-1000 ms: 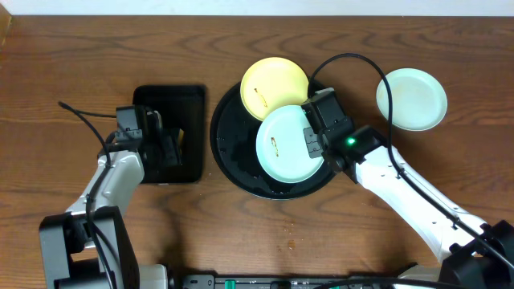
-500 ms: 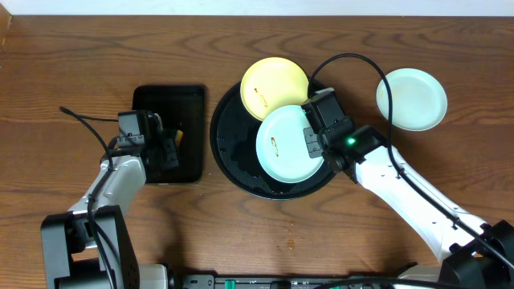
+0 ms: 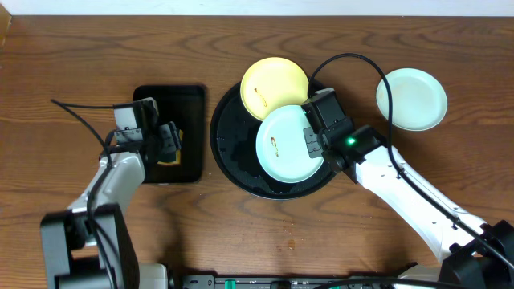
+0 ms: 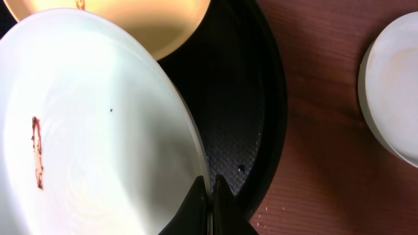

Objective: Clean dirty plates on tray and stack at the side

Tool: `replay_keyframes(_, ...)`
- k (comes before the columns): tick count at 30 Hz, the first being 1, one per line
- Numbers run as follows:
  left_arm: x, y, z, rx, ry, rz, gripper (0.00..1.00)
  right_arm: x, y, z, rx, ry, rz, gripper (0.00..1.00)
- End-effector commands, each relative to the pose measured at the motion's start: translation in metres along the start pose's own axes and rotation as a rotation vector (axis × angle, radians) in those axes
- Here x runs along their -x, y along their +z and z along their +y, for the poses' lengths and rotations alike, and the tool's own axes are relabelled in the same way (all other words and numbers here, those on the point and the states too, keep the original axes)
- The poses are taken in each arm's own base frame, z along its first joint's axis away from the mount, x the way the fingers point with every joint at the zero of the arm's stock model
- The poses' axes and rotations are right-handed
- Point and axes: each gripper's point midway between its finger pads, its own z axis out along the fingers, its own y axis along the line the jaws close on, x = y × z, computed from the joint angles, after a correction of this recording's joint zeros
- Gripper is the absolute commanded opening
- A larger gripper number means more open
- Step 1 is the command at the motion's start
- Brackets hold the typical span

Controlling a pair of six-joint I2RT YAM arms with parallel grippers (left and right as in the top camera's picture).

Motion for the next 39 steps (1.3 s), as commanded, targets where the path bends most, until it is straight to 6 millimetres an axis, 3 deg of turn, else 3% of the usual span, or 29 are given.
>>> replay_keyframes(1,-0.011,0.023,0.006,0.012,-0.008,0.04,0.69,0.002,-0.001,0.003,0.003,0.015,-0.007,0.01)
replay_keyframes(2,-0.013,0.027,0.006,0.013,-0.008,0.042,0.69,0.002,-0.001,0.003,0.003,0.015,-0.007,0.01)
replay_keyframes(3,-0.015,0.033,0.007,0.013,-0.009,0.047,0.59,0.002,-0.001,0.003,0.003,0.015,-0.006,0.01)
replay_keyframes(5,-0.016,0.034,0.008,0.014,-0.008,0.05,0.23,0.002,-0.001,0.003,0.003,0.015,-0.007,0.01)
replay_keyframes(7,-0.013,0.033,0.007,0.013,-0.007,0.04,0.15,0.002,-0.001,0.003,0.003,0.015,-0.007,0.01)
replay_keyframes(8,-0.011,0.033,0.007,0.012,-0.007,0.035,0.24,0.002,-0.001,0.003,0.003,0.015,-0.007,0.01)
replay_keyframes(9,-0.01,0.032,0.007,0.011,-0.007,0.031,0.48,0.002,-0.001,0.003,0.003,0.015,-0.007,0.01)
replay_keyframes(10,-0.008,0.031,0.006,0.011,-0.006,0.026,0.62,0.002,-0.001,0.003,0.003,0.015,-0.007,0.01)
replay_keyframes(11,-0.005,0.029,0.006,0.009,-0.005,0.017,0.66,0.002,-0.001,0.003,0.003,0.015,-0.007,0.01)
replay_keyframes(18,0.008,-0.001,0.001,0.004,-0.002,-0.023,0.74,0.002,-0.001,0.003,0.003,0.015,-0.006,0.02)
replay_keyframes(22,-0.005,-0.016,-0.001,0.008,-0.001,0.028,0.74,0.002,-0.001,0.003,0.003,0.015,-0.007,0.01)
replay_keyframes(30,-0.039,-0.009,0.004,0.028,-0.004,0.137,0.74,0.002,-0.001,0.003,0.003,0.018,-0.006,0.01)
replay_keyframes(34,-0.042,-0.003,0.005,0.033,-0.005,0.148,0.74,-0.001,0.003,0.003,-0.001,0.063,0.006,0.01)
replay_keyframes(39,-0.042,-0.003,0.005,0.033,-0.006,0.149,0.74,-0.012,0.024,0.005,-0.011,0.103,0.062,0.01)
